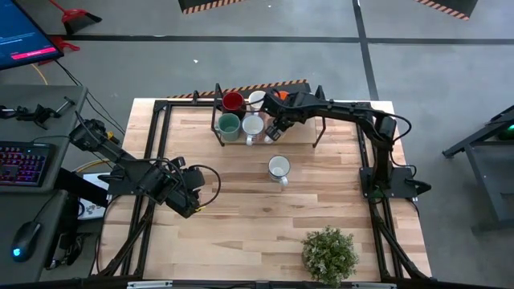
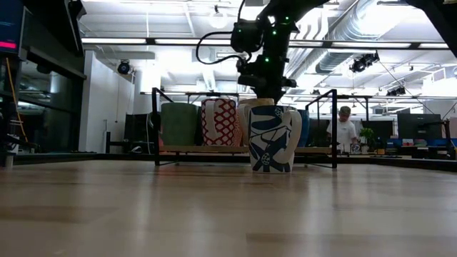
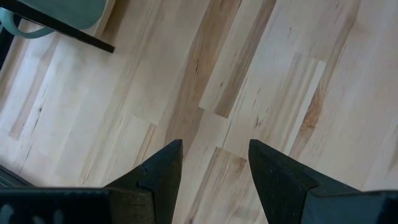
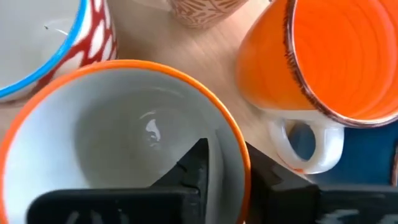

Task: Place coffee mugs
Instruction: Put the yellow pattern mug on the shelf, then put the blue pattern mug on the shelf

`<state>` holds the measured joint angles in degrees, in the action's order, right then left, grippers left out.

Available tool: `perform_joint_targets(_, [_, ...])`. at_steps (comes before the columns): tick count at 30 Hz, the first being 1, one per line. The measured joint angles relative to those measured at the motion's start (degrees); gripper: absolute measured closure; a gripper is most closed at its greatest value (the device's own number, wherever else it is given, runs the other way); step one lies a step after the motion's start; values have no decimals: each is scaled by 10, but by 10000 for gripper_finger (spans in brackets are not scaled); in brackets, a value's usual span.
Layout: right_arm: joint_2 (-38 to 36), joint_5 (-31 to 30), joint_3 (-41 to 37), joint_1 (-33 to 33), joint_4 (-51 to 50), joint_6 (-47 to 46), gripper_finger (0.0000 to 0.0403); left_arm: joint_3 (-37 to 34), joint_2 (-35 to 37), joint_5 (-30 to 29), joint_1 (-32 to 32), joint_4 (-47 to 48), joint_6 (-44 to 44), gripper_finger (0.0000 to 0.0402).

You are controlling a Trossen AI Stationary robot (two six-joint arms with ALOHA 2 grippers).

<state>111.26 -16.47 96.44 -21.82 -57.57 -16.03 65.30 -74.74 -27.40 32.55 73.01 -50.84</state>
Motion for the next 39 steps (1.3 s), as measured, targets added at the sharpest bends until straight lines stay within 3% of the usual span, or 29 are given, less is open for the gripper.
perform_joint_targets(14, [-3, 4, 2, 0, -2, 0, 334, 0, 0, 0, 0, 0, 0, 227])
perform_joint_targets(29, [-4, -26, 102, 0, -95, 11, 334, 0, 0, 0, 0, 0, -1, 227])
perform_joint_targets(35, [-4, -11, 182, 5, -198, -18, 334, 0, 0, 0, 0, -1, -1, 227])
perform_joint_targets(39, [-5, 64, 256, 21, -323, -60, 334, 0, 0, 0, 0, -1, -11, 227])
